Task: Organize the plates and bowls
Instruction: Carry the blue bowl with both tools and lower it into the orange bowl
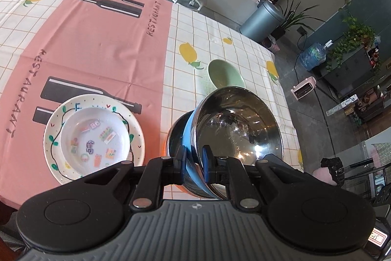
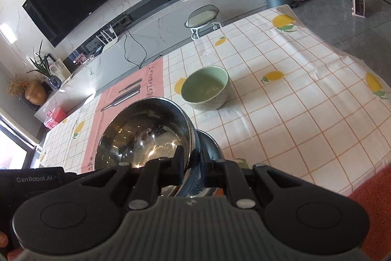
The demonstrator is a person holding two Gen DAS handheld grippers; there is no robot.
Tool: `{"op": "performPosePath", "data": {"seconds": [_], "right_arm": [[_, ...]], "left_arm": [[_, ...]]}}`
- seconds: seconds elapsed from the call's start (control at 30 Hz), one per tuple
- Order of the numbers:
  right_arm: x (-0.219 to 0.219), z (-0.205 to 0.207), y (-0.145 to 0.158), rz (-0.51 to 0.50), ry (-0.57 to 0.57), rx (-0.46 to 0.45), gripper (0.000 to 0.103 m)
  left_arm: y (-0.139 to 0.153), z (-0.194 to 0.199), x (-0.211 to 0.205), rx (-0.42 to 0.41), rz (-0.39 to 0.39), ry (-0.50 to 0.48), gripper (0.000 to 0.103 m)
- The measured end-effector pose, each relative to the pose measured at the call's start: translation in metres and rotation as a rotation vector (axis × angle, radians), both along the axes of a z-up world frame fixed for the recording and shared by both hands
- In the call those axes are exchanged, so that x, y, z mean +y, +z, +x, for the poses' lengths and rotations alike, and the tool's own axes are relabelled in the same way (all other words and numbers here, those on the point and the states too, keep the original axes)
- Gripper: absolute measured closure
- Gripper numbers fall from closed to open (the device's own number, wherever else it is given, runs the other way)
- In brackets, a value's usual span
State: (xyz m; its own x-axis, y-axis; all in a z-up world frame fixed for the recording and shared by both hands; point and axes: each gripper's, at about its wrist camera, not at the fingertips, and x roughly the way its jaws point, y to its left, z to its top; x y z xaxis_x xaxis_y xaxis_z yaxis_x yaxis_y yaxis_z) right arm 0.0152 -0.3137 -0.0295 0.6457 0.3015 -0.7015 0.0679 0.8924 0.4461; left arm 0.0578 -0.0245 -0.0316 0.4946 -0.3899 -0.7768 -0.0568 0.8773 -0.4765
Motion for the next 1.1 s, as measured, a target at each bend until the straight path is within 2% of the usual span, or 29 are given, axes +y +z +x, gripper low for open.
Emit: {"op": "performPosePath", "data": {"seconds": [0.2, 0.5, 0.97, 1.1], "right_arm": [[-0.004, 0.003, -0.006, -0.025, -0.014, -0.001, 0.092], [-0.001, 0.011, -0.018, -0.03, -0.001, 0.024, 0.092], [0.001, 0.018, -0.021, -0.069, -0.002, 0.026, 0.094], [0.001, 0.017, -0.021, -0.075, -0.004, 0.019, 0.096]], "left_arm": [[-0.014, -0.001, -0.01, 0.034, 0.011, 0.002, 0.089], [-0.021, 0.0, -0.011, 0.056, 0.038, 0.006, 0.089], [-0.022, 0.001, -0.02, 0.042, 0.104, -0.031, 0.086], [-0.024, 0.002, -0.017, 0.049, 0.088, -0.04, 0.086]]}}
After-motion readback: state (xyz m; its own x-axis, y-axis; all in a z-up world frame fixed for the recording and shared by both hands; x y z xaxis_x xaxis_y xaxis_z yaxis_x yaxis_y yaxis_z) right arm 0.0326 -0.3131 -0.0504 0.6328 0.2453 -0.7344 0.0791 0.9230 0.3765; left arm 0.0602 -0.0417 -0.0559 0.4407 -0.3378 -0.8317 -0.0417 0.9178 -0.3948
